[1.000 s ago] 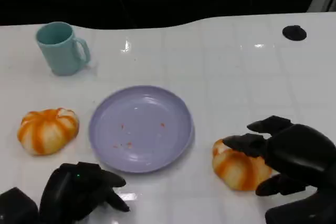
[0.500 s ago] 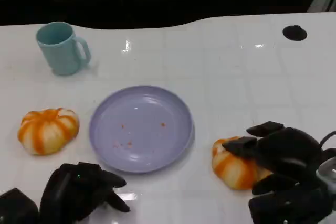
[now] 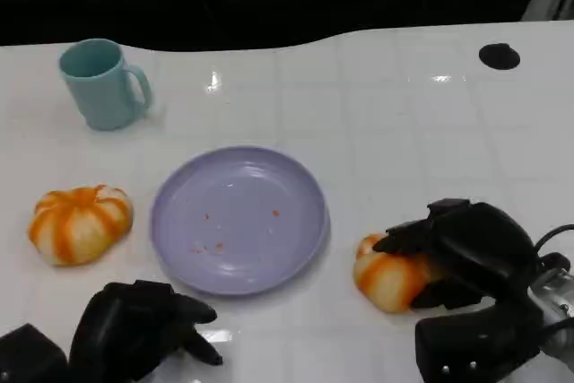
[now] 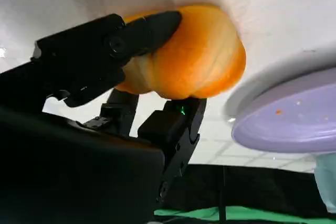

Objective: Grasp the bread from the table and place it into the plate.

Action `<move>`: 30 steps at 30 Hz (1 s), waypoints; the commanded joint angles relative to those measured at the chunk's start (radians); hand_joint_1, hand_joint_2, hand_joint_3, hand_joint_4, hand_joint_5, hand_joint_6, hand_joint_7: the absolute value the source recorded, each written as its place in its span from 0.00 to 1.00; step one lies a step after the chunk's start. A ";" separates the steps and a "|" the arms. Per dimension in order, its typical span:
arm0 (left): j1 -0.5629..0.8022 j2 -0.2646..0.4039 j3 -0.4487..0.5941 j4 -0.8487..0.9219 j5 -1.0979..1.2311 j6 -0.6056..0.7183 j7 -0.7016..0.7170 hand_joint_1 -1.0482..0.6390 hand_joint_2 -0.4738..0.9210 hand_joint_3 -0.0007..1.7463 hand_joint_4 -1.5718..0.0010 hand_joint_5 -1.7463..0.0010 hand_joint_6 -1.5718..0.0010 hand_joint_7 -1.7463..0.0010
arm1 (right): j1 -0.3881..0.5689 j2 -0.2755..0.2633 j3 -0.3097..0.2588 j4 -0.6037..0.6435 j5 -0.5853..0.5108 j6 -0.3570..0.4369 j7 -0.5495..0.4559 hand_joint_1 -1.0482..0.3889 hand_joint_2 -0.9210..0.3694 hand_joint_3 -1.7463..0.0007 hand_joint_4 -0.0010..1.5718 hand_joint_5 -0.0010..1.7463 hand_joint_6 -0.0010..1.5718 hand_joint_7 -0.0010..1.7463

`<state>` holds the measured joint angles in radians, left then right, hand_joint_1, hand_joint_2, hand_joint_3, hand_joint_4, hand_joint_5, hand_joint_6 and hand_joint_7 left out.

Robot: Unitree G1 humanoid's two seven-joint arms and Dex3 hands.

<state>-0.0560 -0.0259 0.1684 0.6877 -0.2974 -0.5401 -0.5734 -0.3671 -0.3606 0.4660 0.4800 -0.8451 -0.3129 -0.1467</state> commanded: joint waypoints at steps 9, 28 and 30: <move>0.007 0.015 0.003 -0.002 -0.003 -0.008 0.006 0.00 0.96 0.00 0.02 0.68 0.00 0.89 | 0.002 0.017 0.009 0.095 0.023 -0.063 -0.199 0.64 0.35 0.44 0.54 1.00 0.59 0.72; 0.010 0.017 0.001 -0.010 -0.002 0.008 0.009 0.00 0.96 0.00 0.02 0.68 0.00 0.89 | -0.028 0.145 -0.084 0.039 0.275 -0.217 -0.187 0.68 0.59 0.11 0.65 1.00 0.53 0.98; 0.010 0.016 0.000 -0.007 -0.004 0.005 0.005 0.00 0.96 0.00 0.02 0.68 0.00 0.89 | -0.044 0.169 -0.082 0.043 0.278 -0.206 -0.175 0.68 0.61 0.08 0.64 1.00 0.51 0.99</move>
<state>-0.0521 -0.0238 0.1654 0.6798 -0.2986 -0.5391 -0.5678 -0.3822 -0.2109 0.3958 0.5252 -0.5893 -0.5189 -0.3389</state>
